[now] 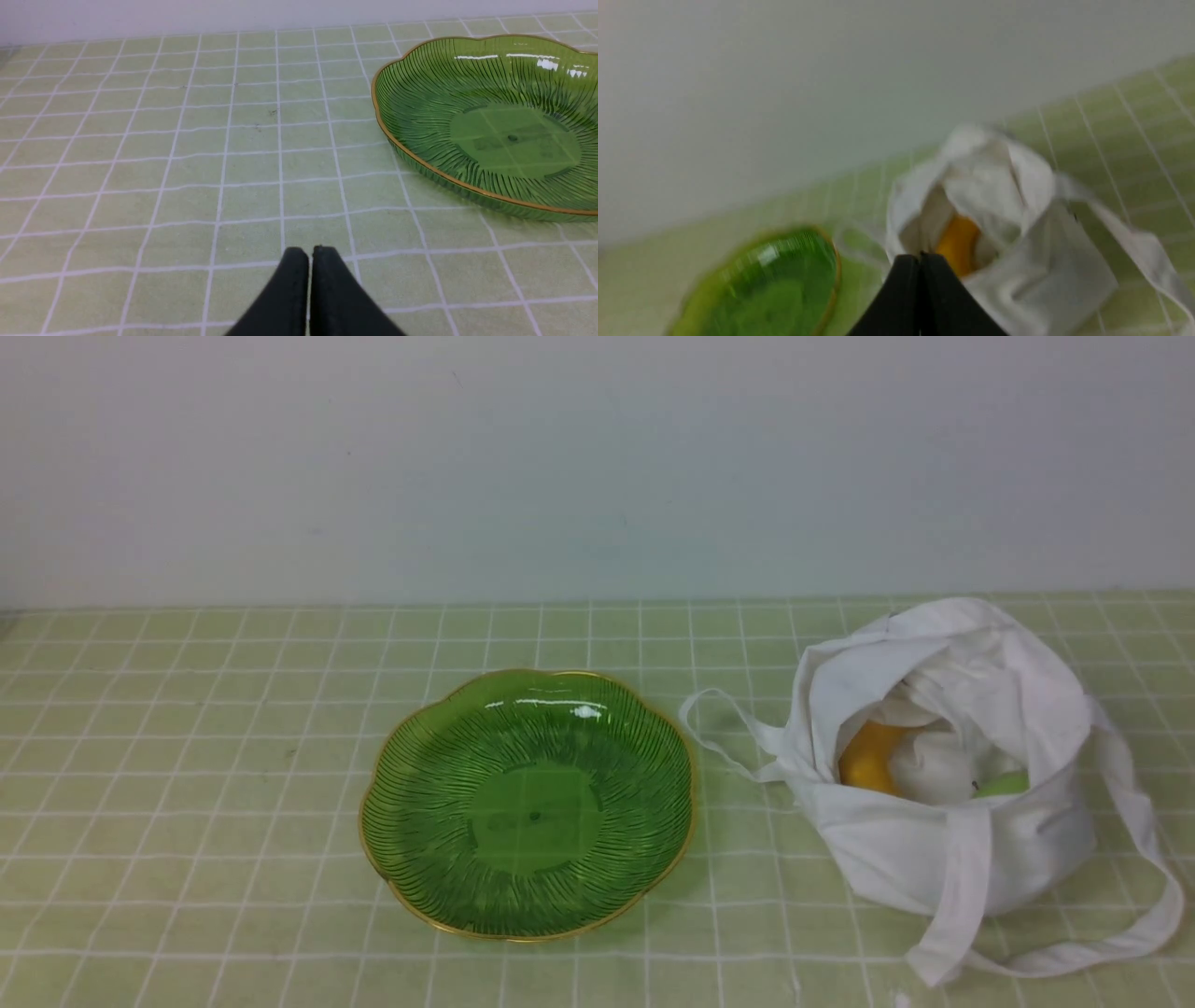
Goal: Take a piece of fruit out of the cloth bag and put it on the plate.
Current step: Use the right arm to grab a banana from the bag
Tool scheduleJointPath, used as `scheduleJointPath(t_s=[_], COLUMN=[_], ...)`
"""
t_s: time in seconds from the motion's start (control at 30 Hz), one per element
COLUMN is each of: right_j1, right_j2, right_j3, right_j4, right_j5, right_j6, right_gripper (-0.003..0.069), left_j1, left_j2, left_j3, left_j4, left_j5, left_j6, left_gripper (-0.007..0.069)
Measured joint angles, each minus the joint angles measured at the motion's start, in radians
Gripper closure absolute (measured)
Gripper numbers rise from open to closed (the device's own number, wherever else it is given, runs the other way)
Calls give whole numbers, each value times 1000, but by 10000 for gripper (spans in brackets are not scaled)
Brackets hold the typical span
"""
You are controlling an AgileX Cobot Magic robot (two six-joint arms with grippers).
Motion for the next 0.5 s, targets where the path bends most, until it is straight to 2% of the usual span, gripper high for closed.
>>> scheduleJointPath(t_s=[0.1, 0.27, 0.4, 0.5], right_j1=[0, 1, 35, 106], right_j2=[215, 383, 501, 620], right_j3=[-118, -201, -241, -286], right_j4=[69, 175, 180, 129], right_j5=[83, 90, 102, 108], right_j6=[-178, -329, -361, -350], right_gripper=[673, 672, 670, 666], left_j1=[0, 0, 0, 0], left_j2=[0, 0, 0, 0], left_j3=[0, 0, 0, 0], left_j4=[0, 0, 0, 0], left_j5=[0, 0, 0, 0], left_j6=[0, 0, 0, 0], left_gripper=[633, 633, 633, 633])
